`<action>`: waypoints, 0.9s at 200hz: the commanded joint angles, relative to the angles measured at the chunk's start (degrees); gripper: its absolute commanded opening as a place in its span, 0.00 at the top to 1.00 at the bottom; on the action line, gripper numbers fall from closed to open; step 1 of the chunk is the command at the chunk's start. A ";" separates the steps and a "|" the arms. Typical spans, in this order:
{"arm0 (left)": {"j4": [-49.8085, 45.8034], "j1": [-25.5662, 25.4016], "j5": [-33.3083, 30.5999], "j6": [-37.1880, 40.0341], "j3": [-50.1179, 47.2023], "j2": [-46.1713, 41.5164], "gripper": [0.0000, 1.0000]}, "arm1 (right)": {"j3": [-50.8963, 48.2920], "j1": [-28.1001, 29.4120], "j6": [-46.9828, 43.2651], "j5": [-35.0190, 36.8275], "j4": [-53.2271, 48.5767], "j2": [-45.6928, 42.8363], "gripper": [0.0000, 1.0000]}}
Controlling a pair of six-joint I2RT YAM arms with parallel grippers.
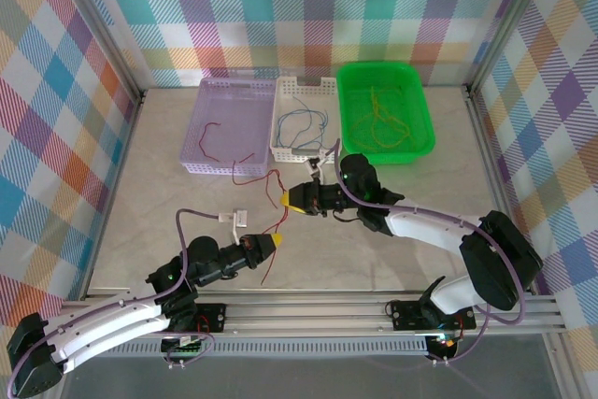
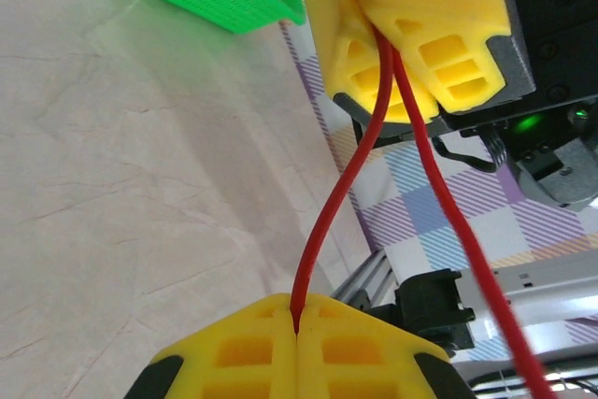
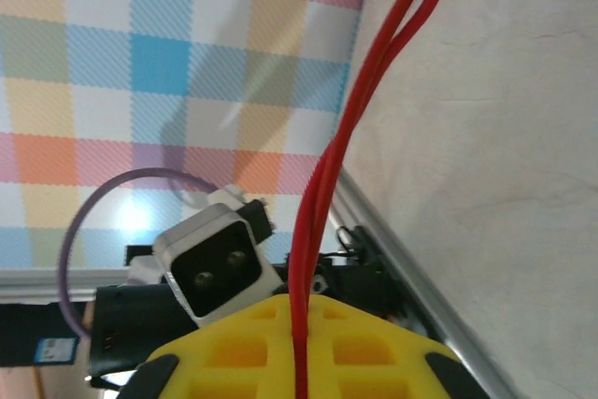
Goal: Untangle the cables
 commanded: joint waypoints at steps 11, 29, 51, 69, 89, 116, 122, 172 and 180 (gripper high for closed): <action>-5.17 -0.37 -0.81 -1.87 -0.82 2.15 1.00 | -0.64 -1.04 -7.36 2.58 -6.24 1.17 0.88; -5.95 -0.32 -0.22 -1.97 -0.82 4.26 1.00 | -0.93 -1.12 -8.44 2.76 -6.66 2.87 0.85; -6.81 -0.33 0.12 -1.91 -0.69 6.04 1.00 | -1.77 -1.41 -8.94 2.71 -5.73 4.95 0.82; -7.43 -0.33 0.06 -1.77 -0.56 6.45 1.00 | -2.22 -1.53 -8.95 2.66 -4.81 6.32 0.86; -9.01 -0.33 -0.45 -1.34 -0.08 6.19 1.00 | -2.35 -1.65 -9.53 3.18 -5.48 6.47 0.96; -13.94 -0.33 -2.29 -0.95 0.82 4.58 1.00 | -2.72 -2.55 -11.49 4.13 -9.06 4.21 1.00; -15.62 -0.33 -3.00 -1.00 1.10 3.88 1.00 | -2.88 -2.93 -12.17 4.27 -10.15 3.35 1.00; -35.40 0.59 -11.16 -2.74 3.78 -6.94 1.00 | -8.02 -12.43 -14.26 3.70 -17.71 -6.18 1.00; -37.72 0.99 -11.62 -3.21 4.20 -8.64 1.00 | -9.10 -14.70 -14.14 2.79 -18.17 -7.70 1.00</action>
